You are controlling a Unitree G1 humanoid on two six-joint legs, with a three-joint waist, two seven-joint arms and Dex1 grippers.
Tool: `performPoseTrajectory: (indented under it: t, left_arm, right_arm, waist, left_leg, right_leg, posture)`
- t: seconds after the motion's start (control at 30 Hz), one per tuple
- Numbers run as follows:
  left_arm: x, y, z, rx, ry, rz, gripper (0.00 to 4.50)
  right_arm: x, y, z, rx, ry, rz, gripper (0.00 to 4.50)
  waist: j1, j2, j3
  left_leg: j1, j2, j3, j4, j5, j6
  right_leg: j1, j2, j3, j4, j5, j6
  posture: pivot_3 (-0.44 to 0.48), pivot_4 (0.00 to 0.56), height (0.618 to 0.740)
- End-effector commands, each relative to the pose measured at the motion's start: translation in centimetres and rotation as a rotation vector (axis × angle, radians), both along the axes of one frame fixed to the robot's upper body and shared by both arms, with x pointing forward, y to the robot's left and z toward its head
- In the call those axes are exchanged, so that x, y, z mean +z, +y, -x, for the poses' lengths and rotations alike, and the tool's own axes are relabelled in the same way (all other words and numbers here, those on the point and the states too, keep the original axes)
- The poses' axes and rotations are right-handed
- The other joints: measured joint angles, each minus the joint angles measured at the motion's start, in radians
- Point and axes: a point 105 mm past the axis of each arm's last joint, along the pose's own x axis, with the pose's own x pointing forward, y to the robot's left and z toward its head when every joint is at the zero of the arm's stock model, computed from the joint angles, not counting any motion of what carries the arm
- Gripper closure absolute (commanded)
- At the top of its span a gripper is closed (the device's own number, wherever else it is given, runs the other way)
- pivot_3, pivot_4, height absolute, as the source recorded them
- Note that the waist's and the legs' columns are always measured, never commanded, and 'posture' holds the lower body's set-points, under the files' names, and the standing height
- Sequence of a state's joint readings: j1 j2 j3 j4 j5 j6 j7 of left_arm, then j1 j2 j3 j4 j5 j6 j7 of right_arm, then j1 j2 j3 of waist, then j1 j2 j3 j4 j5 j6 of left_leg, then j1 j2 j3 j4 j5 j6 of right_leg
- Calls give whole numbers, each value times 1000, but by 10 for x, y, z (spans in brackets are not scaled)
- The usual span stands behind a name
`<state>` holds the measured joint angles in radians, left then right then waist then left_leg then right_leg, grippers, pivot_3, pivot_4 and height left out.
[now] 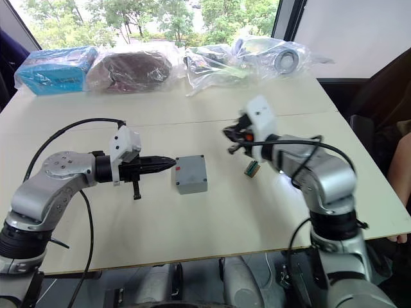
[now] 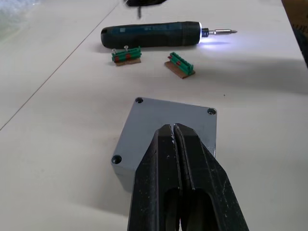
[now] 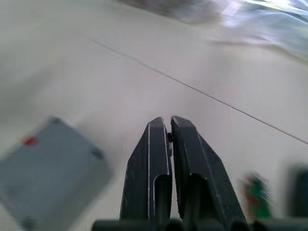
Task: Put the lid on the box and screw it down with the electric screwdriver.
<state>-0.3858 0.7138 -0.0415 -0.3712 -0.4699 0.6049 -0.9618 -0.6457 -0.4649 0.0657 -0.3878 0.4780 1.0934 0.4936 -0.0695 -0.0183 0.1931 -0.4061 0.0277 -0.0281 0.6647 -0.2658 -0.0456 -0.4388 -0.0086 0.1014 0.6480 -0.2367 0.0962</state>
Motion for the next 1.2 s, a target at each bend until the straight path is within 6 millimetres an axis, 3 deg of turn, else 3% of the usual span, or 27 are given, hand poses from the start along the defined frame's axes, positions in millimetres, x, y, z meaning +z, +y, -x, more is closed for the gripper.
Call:
performPoseTrajectory:
  t: [0.03,0.17,0.5,0.9,1.2]
  left_arm:
    - [10,1,4,-4,-46,5,4500]
    - [9,1,7,5,-44,5,4500]
    - [9,0,9,10,-45,11,4500]
    - [8,-2,10,6,-42,15,4500]
    - [8,-3,11,6,-38,16,4500]
  right_arm:
    - [-5,15,1,58,19,21,4390]
    - [-16,24,-3,78,35,46,4390]
    - [-21,20,-10,66,38,66,4390]
    - [-4,28,-6,97,-8,19,4390]
    - [-21,32,3,115,32,39,4390]
  waist:
    - [7,0,0]
    - [3,0,0]
    - [-1,0,0]
    - [0,0,0]
    - [0,0,0]
  left_leg:
    - [-1,0,-1,0,0,0]
    - [-2,-2,1,1,0,0]
    - [-1,-1,0,1,0,0]
    - [-1,-1,0,1,0,0]
    - [-1,-1,0,1,0,0]
  right_leg:
    - [0,-1,-1,0,0,0]
    - [0,-3,1,-2,0,0]
    - [0,-1,0,0,0,0]
    - [0,-1,0,0,0,0]
    - [0,-1,0,0,0,0]
  posture:
    - [0,150,740]
    - [0,150,740]
    - [0,150,740]
    - [0,150,740]
    - [0,150,740]
